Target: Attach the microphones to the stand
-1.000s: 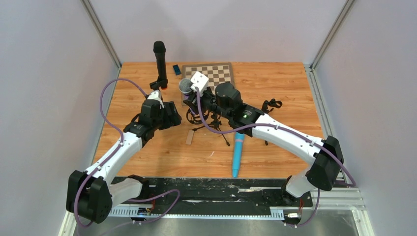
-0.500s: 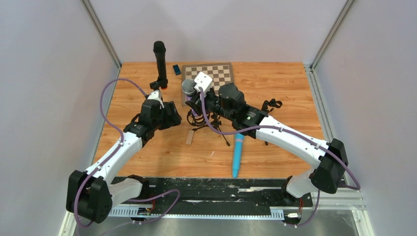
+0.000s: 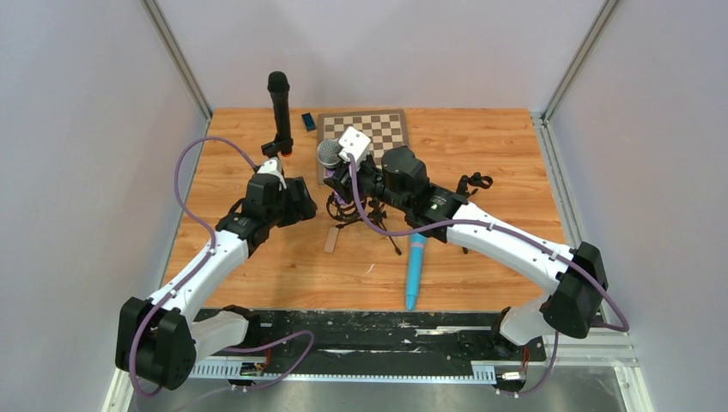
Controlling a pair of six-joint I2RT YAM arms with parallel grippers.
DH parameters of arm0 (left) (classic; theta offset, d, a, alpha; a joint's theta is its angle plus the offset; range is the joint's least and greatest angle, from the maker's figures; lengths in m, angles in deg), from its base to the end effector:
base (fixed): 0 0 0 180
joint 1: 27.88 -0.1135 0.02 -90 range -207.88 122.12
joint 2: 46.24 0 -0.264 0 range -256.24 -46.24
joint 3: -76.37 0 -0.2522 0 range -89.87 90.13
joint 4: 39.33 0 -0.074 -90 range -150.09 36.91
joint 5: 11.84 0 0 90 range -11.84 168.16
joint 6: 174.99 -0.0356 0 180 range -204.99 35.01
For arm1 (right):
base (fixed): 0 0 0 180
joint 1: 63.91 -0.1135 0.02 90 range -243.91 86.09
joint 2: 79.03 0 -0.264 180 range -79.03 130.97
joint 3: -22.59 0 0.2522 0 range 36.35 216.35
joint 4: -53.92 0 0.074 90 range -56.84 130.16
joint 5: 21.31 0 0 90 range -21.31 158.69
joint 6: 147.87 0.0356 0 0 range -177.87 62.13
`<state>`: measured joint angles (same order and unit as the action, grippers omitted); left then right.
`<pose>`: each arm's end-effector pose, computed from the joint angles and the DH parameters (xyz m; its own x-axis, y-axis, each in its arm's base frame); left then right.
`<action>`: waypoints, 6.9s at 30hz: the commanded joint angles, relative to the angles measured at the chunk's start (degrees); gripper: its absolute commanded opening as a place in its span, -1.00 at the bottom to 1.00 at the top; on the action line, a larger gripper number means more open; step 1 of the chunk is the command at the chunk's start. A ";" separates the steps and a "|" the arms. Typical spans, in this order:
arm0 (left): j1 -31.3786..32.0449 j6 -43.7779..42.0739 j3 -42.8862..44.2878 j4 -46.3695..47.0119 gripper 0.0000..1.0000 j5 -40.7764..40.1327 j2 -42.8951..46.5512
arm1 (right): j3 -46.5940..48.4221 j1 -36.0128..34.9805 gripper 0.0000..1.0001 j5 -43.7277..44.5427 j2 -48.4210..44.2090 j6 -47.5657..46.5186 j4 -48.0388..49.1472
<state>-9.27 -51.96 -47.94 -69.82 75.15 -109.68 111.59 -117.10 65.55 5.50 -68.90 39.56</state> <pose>0.2261 -0.0741 0.2478 -0.6442 -0.3574 -0.6762 -0.0853 0.9122 -0.4009 0.2107 0.2847 0.3771 0.0581 -0.2412 -0.9687 -0.8361 0.5185 -0.1792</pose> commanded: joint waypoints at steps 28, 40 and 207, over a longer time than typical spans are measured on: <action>-0.24 -0.16 0.95 0.26 1.00 -0.80 -0.12 | 0.57 -0.09 -1.00 -7.85 -5.63 -0.05 -2.90; -0.26 -0.15 1.00 0.31 1.00 -0.60 -0.54 | -0.24 -0.09 -1.00 -7.75 -8.60 2.50 0.08; -0.24 -1.94 -1.69 2.89 1.00 -0.67 6.47 | -19.74 12.44 0.90 -6.98 -20.58 25.36 8.33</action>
<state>-9.29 -52.85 -48.70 -69.97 73.82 -106.29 92.57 -111.40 69.05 -13.45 -54.98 45.63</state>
